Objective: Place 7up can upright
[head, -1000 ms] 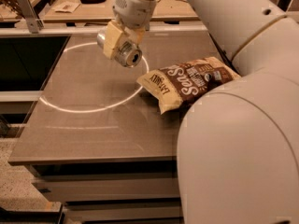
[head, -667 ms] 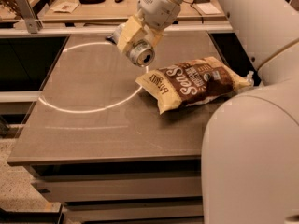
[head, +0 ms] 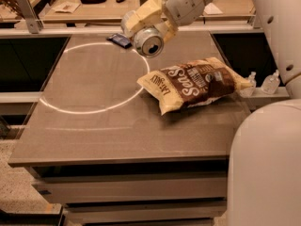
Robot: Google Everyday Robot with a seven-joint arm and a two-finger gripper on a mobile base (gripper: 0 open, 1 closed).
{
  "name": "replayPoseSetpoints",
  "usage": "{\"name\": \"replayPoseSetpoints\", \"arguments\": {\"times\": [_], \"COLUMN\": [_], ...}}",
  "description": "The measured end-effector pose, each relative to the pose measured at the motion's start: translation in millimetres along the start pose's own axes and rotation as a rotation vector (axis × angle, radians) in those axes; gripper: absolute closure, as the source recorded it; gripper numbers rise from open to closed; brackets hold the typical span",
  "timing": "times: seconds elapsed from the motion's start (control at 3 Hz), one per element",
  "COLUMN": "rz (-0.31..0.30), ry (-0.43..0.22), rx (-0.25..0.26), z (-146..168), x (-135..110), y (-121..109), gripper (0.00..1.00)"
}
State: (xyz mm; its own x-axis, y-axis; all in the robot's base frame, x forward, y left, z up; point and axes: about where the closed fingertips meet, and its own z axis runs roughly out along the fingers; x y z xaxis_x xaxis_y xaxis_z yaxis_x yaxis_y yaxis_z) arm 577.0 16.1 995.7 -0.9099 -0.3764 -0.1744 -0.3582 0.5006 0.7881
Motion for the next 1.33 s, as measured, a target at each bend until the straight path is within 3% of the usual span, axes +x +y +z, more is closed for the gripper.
{"name": "replayPoseSetpoints", "arguments": {"times": [0.33,0.67,1.0,1.33], "rz": [0.073,0.193,0.219,0.249], "ry": [0.017,0.07,0.041,0.052], "rx": [-0.172,-0.28,-0.304,-0.318], "z": [-10,-14,-13,-7], "x": [4,14,3,-6], "y": [29,47,53,54], "gripper": [1.0,1.0,1.0,1.0]}}
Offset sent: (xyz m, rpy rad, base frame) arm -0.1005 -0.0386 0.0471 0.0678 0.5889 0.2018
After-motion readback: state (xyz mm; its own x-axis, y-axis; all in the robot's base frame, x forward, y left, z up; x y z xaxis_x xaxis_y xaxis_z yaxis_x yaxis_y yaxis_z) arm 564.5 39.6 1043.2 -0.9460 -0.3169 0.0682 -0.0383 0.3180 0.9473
